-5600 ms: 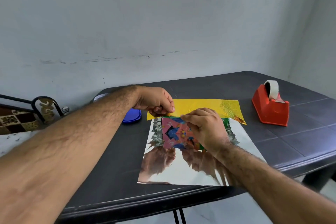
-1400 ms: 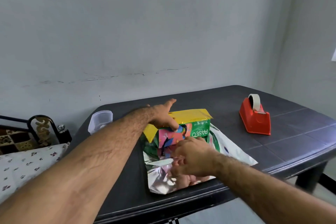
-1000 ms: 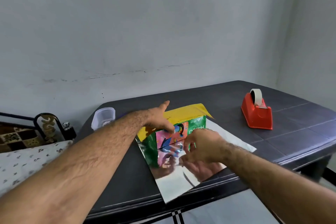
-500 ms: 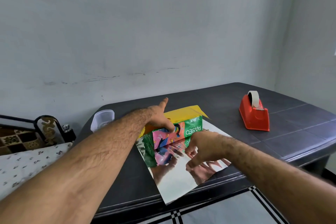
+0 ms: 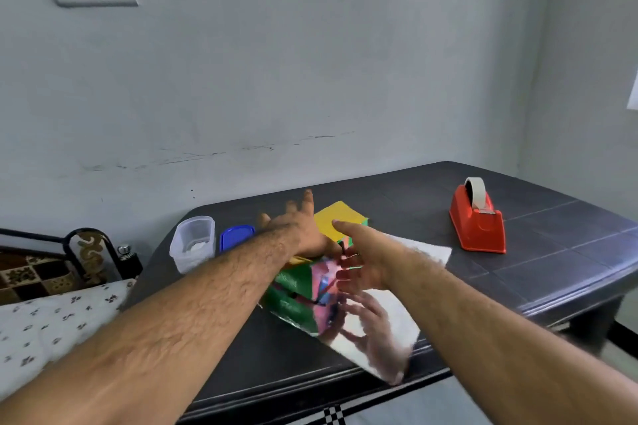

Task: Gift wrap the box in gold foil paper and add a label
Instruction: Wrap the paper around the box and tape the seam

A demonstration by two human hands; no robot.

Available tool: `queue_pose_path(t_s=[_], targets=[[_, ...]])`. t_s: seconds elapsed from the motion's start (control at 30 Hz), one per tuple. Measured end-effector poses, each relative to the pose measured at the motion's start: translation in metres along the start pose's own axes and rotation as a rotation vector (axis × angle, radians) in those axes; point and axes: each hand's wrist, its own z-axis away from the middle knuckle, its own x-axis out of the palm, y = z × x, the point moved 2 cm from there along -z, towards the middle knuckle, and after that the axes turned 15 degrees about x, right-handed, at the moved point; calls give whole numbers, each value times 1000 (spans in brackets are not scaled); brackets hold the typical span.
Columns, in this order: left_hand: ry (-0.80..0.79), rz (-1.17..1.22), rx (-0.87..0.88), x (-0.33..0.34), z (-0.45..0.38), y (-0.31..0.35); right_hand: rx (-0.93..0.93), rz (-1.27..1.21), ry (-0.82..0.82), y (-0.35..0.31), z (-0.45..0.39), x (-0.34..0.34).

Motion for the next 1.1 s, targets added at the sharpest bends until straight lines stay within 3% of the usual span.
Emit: queue_pose_path(t_s=[0.1,0.27,0.43,0.53,0.63,0.8,0.93,1.1], targets=[[-25,196,-55,6,10,3,-24,101,152,-7,-4,0],[78,985,-62,-12,39,-1,-23,373,216,-29,19,-5],[-39,1325,-12,-6,54,-12,32,672,325,-53,49,-8],[-65,1293,11,0,60,-19,-32,811,381,-62,52,2],[48,1251,-31,6,61,-29,-22,877,400,-59,31,18],[230,1308,-76,11,63,-54,-124,911,546,-54,31,30],[301,1344,-63,8,68,-63,-192,748,586,-75,41,20],[388,1371,-2,4,67,-67,-307,861,706,-123,78,2]])
